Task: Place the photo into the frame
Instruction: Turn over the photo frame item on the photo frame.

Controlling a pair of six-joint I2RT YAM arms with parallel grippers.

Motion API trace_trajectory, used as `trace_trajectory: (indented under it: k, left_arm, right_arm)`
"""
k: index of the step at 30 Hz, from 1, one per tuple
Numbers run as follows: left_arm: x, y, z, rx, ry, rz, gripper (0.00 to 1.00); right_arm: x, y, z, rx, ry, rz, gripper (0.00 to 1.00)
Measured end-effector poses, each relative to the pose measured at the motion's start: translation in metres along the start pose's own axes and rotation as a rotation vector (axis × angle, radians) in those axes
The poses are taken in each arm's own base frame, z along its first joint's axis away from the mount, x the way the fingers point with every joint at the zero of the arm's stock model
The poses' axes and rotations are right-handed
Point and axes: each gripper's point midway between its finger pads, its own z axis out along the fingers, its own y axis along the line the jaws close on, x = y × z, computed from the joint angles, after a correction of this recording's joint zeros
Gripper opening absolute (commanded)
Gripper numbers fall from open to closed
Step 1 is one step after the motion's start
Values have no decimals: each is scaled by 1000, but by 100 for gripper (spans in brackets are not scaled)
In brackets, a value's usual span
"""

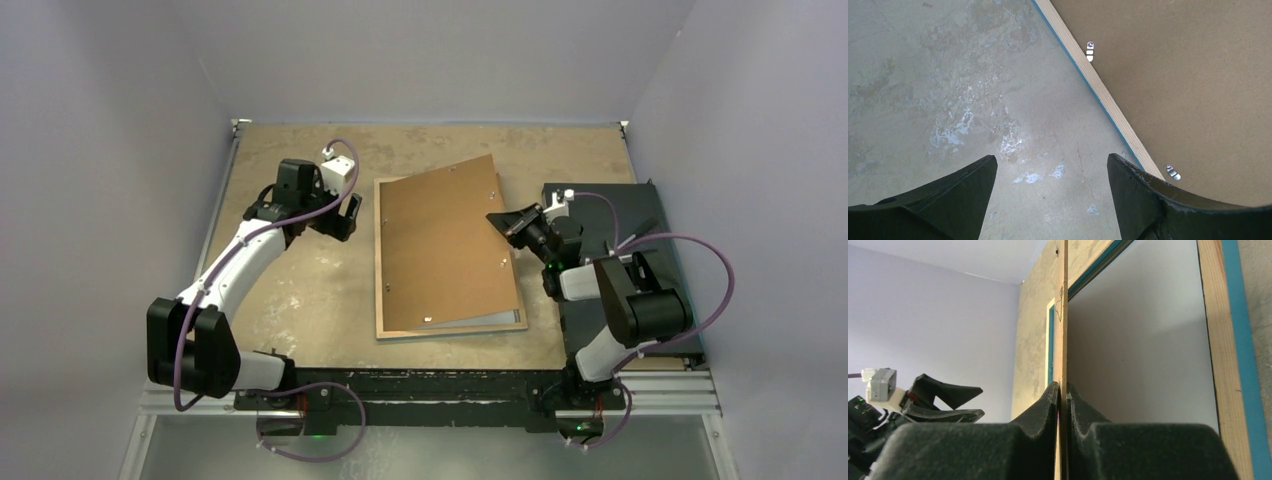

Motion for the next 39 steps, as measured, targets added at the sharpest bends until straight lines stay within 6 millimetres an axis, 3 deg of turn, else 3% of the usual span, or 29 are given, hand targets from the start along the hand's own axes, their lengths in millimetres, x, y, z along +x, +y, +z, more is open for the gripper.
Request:
trace_trajectory:
  k: [5,12,18,21,23,24,26,32,39]
  left_arm:
    - [2,-1,1,7,2,-1,79]
    - [8,-3,2,15,15,-3,79]
    - [8,-3,2,15,14,-3,80]
    - [9,-3,3,16,16,-3,80]
    - [10,-3,3,16,18,-3,79]
    - [10,-4,3,16,18,-4,79]
    - [10,-4,3,16,18,-4,79]
    - [10,-3,3,16,18,-3,79]
    - [10,-3,3,16,17,-3,79]
  right_arm:
    - [1,-4,-7,57,-29,-62,27]
    - [10,-32,-2,207,20,-152,42]
    - [6,-20,20,299,67,-337,52]
    - [7,-19,24,346,83,-416,65]
    - [11,-25,21,397,102,-453,78]
    - [13,-30,19,430,110,-474,91]
    - [17,-38,16,493,129,-514,98]
    - [32,-54,16,625,195,-634,99]
    - [31,-47,17,704,211,-754,99]
